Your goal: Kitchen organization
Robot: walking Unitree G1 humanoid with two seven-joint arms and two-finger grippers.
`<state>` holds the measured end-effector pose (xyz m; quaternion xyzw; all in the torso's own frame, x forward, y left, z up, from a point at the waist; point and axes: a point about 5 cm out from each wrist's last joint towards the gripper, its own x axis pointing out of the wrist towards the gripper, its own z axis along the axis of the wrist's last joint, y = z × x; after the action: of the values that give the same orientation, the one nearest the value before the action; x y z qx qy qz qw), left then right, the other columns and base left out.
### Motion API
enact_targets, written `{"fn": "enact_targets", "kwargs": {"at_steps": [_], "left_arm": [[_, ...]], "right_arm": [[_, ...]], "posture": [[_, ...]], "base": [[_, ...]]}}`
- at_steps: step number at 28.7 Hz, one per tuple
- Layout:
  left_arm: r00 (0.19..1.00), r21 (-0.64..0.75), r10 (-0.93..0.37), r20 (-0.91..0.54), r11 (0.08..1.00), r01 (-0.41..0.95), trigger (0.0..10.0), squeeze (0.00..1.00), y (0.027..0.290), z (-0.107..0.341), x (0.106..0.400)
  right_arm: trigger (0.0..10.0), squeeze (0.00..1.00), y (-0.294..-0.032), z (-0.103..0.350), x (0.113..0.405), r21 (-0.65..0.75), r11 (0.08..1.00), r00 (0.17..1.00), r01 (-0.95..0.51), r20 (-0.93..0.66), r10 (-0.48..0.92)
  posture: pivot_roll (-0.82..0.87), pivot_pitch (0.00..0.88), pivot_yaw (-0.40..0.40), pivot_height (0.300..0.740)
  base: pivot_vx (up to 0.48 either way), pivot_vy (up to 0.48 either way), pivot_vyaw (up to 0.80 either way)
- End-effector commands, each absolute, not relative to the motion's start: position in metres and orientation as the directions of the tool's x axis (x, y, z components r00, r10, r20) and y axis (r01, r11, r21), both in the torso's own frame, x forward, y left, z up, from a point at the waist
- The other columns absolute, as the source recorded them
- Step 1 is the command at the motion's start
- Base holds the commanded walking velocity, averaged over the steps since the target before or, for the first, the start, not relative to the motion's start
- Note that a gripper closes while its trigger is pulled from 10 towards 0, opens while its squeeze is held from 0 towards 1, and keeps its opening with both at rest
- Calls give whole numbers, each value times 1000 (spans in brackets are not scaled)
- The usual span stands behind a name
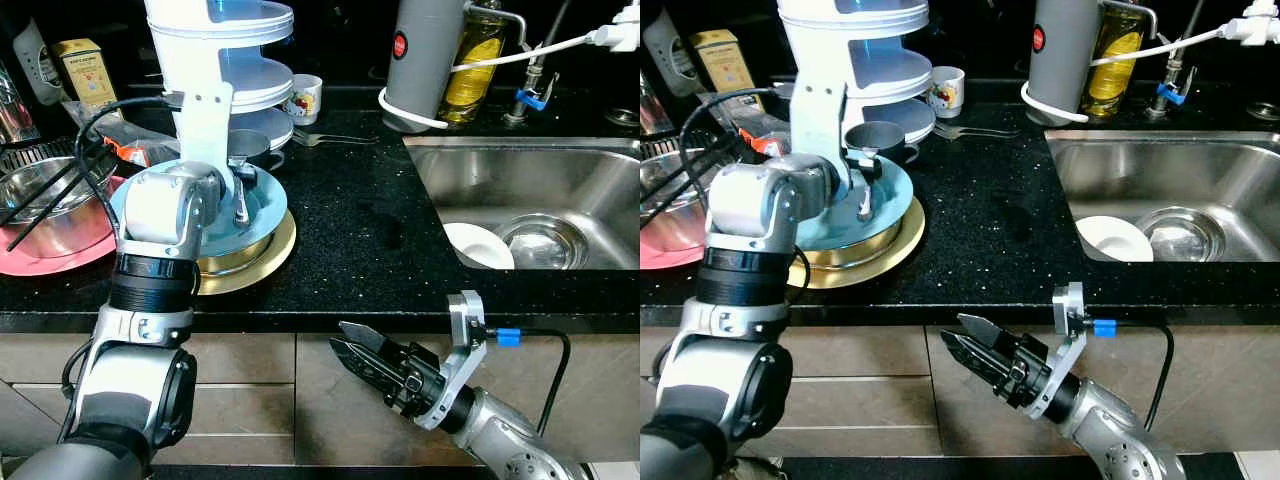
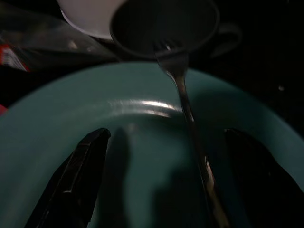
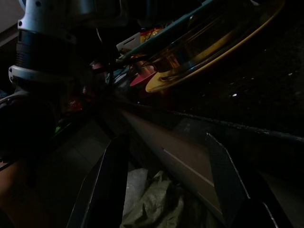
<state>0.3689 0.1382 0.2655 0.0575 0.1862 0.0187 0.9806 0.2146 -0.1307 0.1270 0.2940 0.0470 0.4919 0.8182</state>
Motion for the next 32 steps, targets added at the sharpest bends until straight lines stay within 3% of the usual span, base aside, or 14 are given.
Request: {"fn": "enact_targets", "kwargs": {"at_steps": [1, 10, 11, 12, 13, 14, 32], "left_arm": [[914, 135, 77, -399, 991, -25, 10000, 0, 142, 255, 370], [881, 144, 84, -466, 989, -18, 10000, 0, 151, 240, 371], [878, 133, 71, -474, 991, -8, 9569, 0, 152, 239, 371], [873, 119, 58, -485, 993, 0, 4118, 0, 153, 237, 371], [870, 111, 49, -492, 994, 7, 4118, 0, 153, 236, 371], [865, 101, 41, -500, 995, 11, 0, 0, 153, 235, 371], [854, 65, 15, -520, 998, 22, 0, 0, 155, 230, 369]], "right_arm": [[10000, 0, -131, 128, 213, 534, 343, 515, -773, 213, 830], [10000, 0, -131, 128, 213, 534, 351, 522, -769, 209, 827], [10000, 0, -131, 129, 214, 534, 352, 524, -769, 209, 826], [10000, 0, -131, 129, 214, 534, 354, 526, -768, 209, 824], [10000, 0, -131, 129, 214, 535, 355, 527, -767, 209, 824], [10000, 0, -131, 129, 214, 535, 355, 527, -767, 209, 823], [10000, 0, -132, 129, 215, 535, 364, 534, -762, 201, 821]], "posture": [[69, 15, -28, 740], [69, 21, -26, 740], [69, 21, -26, 740], [69, 21, -26, 740], [69, 21, -26, 740], [68, 23, -23, 740], [68, 27, -25, 740]], "base": [[0, 0, 0], [0, 0, 0], [0, 0, 0], [0, 0, 0], [0, 0, 0], [0, 0, 0], [0, 0, 0]]}}
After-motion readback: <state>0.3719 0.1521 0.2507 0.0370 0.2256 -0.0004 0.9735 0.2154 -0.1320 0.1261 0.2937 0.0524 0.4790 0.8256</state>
